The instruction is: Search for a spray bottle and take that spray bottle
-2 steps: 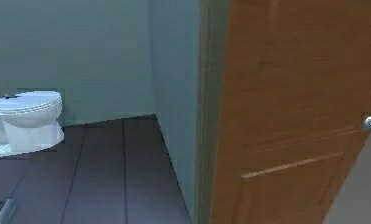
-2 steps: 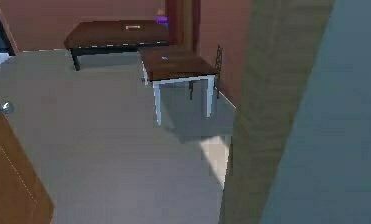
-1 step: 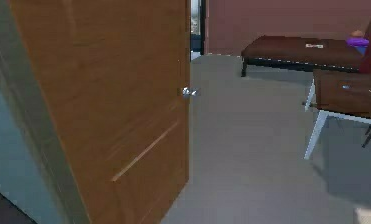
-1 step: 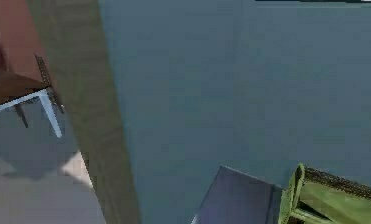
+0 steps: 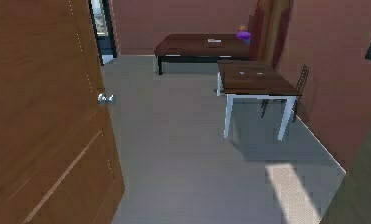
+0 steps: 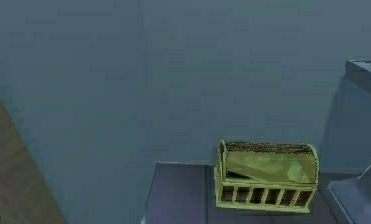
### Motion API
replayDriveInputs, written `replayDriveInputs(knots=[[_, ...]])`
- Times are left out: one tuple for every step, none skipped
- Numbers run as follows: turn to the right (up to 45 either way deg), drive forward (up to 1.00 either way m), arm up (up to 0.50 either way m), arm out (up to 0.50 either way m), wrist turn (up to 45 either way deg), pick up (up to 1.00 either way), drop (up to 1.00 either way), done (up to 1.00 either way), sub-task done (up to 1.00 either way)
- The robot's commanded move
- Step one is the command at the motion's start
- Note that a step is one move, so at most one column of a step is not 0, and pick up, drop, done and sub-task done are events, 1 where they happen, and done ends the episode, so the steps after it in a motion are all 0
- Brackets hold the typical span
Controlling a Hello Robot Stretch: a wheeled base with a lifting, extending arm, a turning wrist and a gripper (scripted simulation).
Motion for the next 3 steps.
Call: replayDriveInputs(knots=[[0.0, 0.4, 0.0, 0.0, 0.0, 0.0, 0.0, 0.0, 0.0], [0.0, 1.0, 0.0, 0.0, 0.0, 0.0, 0.0, 0.0, 0.0], [-6.0, 0.0, 0.0, 0.0, 0.0, 0.0, 0.0, 0.0, 0.0]])
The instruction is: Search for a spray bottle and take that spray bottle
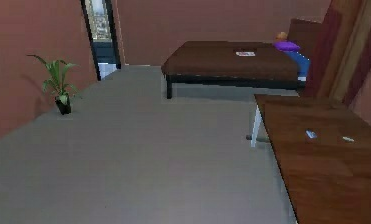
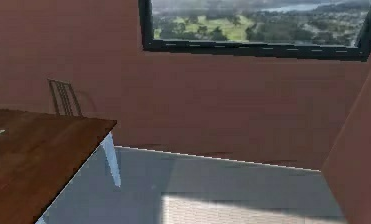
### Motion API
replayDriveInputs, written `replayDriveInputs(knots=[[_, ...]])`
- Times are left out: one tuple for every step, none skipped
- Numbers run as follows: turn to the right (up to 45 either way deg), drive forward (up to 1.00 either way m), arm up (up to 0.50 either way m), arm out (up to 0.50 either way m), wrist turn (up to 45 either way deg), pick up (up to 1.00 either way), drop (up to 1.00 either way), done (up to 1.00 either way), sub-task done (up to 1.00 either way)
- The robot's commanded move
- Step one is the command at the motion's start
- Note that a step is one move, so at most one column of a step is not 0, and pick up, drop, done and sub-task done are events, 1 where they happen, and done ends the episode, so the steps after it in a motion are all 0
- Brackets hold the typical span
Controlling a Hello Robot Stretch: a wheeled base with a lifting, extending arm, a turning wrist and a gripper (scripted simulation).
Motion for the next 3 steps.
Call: replayDriveInputs(knots=[[0.0, 0.05, 0.0, 0.0, 0.0, 0.0, 0.0, 0.0, 0.0], [-15.0, 0.0, 0.0, 0.0, 0.0, 0.0, 0.0, 0.0, 0.0], [-3.0, 0.0, 0.0, 0.0, 0.0, 0.0, 0.0, 0.0, 0.0]])
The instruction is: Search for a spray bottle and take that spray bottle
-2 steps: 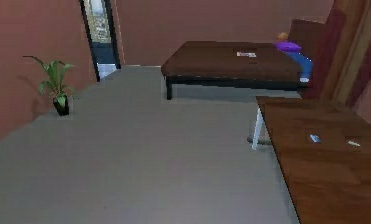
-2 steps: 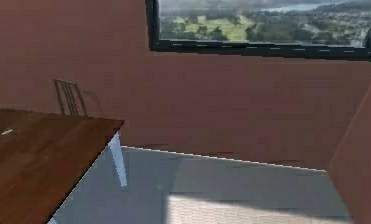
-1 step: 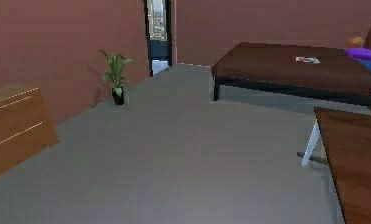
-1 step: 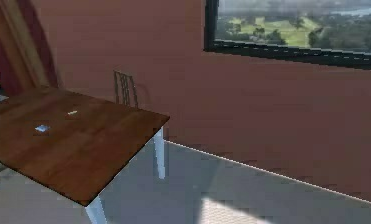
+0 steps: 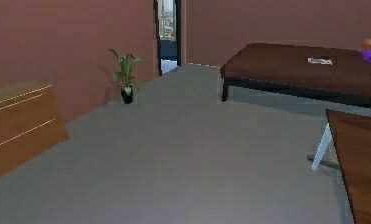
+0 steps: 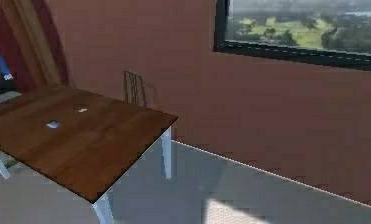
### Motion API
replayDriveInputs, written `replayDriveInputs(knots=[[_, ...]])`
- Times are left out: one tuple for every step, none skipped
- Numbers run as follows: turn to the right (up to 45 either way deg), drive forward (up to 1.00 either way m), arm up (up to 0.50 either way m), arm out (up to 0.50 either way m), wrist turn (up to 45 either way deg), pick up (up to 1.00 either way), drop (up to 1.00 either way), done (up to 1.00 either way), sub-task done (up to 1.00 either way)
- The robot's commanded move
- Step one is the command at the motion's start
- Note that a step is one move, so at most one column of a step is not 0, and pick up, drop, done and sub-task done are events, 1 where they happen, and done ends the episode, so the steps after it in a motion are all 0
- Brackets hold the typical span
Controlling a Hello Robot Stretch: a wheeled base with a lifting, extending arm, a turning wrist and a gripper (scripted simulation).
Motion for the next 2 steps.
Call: replayDriveInputs(knots=[[45.0, 0.0, 0.0, 0.0, 0.0, 0.0, 0.0, 0.0, 0.0], [45.0, 0.0, 0.0, 0.0, 0.0, 0.0, 0.0, 0.0, 0.0]])
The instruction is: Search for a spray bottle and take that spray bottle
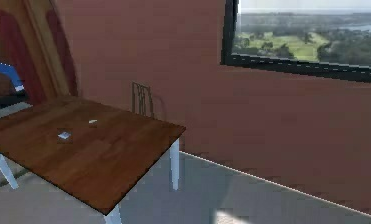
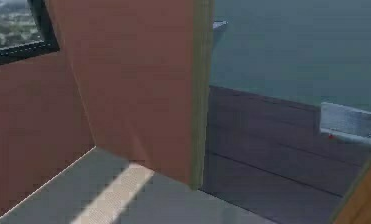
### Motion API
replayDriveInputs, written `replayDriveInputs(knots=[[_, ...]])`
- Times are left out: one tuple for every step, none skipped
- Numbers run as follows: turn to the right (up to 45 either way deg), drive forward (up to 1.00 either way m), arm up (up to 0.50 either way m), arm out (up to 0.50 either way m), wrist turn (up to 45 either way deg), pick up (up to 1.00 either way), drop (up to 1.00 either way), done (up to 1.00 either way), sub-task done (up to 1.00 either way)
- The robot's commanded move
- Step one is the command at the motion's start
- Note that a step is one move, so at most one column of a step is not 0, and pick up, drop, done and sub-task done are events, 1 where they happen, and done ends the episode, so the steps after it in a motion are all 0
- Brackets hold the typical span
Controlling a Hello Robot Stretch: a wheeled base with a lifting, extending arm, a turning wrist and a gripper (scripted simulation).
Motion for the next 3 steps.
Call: replayDriveInputs(knots=[[27.0, 0.0, 0.0, 0.0, 0.0, 0.0, 0.0, 0.0, 0.0], [0.0, 0.15, 0.0, 0.0, 0.0, 0.0, 0.0, 0.0, 0.0], [-45.0, 0.0, 0.0, 0.0, 0.0, 0.0, 0.0, 0.0, 0.0]])
